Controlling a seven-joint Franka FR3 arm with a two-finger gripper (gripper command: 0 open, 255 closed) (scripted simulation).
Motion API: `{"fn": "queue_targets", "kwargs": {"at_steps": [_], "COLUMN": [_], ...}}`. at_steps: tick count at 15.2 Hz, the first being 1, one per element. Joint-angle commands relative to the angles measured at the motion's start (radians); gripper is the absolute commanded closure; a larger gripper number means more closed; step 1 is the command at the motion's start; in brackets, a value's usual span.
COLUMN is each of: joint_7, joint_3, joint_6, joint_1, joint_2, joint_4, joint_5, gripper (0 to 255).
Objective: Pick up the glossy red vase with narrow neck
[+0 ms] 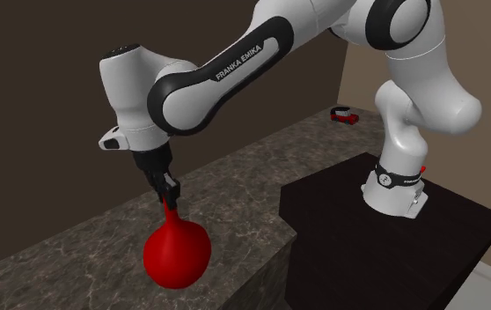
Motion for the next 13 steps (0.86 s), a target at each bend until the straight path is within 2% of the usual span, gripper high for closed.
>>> {"fn": "queue_targets", "kwargs": {"at_steps": [1,13], "joint_7": [0.000,0.003], "joint_3": [-0.001,-0.007], "joint_6": [-0.019,-0.130], "joint_1": [0.000,0.001], "joint_2": [-0.010,-0.057], "joint_4": [0.012,0.076], "joint_5": [-0.002,-0.010], "gripper": [255,255]}}
